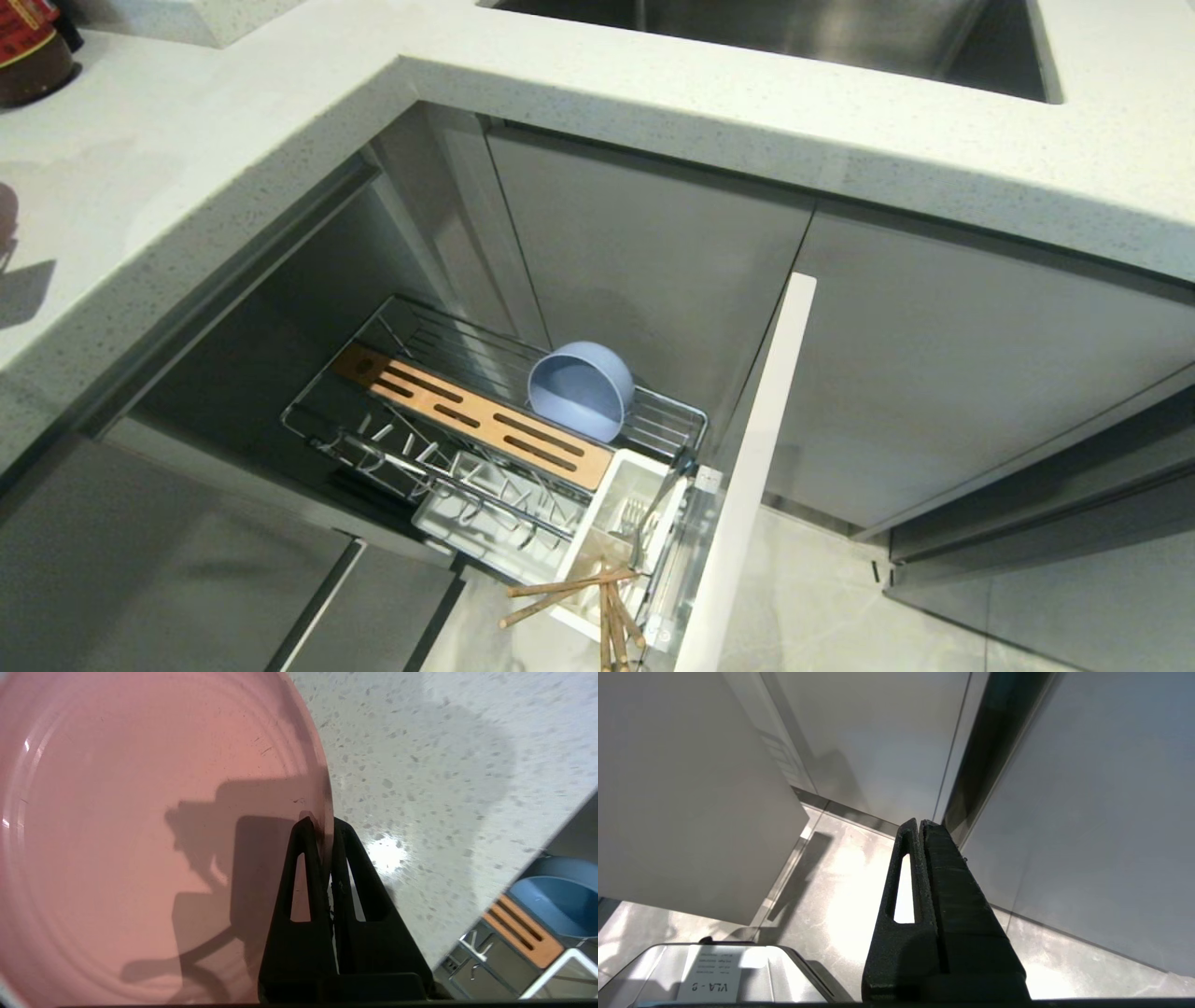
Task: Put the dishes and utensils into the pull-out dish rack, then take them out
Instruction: Pick up the plate and place it in the cupboard
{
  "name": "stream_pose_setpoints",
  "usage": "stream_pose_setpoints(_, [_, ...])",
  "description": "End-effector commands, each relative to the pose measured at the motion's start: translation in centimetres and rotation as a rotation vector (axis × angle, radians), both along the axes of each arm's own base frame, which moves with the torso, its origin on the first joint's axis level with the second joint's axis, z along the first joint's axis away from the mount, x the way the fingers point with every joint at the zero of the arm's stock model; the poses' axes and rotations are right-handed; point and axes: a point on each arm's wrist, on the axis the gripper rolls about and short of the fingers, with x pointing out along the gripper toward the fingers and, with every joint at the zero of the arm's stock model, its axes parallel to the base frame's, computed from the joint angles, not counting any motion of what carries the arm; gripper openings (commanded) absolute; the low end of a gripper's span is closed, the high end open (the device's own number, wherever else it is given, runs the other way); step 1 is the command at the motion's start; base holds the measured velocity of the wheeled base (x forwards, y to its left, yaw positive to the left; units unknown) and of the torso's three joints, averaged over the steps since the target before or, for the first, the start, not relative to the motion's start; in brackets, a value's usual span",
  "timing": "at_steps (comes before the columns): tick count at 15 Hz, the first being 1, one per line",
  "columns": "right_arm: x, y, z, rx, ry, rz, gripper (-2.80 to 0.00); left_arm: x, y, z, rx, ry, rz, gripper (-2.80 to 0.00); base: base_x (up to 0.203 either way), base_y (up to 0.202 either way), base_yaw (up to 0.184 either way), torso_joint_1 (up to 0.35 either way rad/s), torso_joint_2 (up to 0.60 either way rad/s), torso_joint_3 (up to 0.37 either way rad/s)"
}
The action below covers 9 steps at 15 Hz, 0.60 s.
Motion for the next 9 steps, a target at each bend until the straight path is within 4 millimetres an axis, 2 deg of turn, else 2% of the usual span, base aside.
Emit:
stream_pose_setpoints(1, [0.0, 0.0, 0.0, -0.001, 0.001, 0.000, -2.80, -2.3, -0.2, 0.7, 0.001, -0.059, 0.005, -2.80, 0.000, 0.000, 0.000, 0.000, 0.00, 0.000])
stream_pose_setpoints(6, [0.0, 0.0, 0.0, -0.001, 0.001, 0.000, -2.80, -7.3, -0.7, 2.3, 0.017, -0.198, 0.026, -2.80, 0.000, 0.000, 0.000, 0.000, 0.00, 0.000])
stream_pose_setpoints(9, [0.0, 0.0, 0.0, -0.001, 0.001, -0.001, -2.80, -9.1, -1.0, 3.1, -0.097, -0.316, 0.025, -2.80, 0.000, 0.000, 0.000, 0.000, 0.00, 0.000])
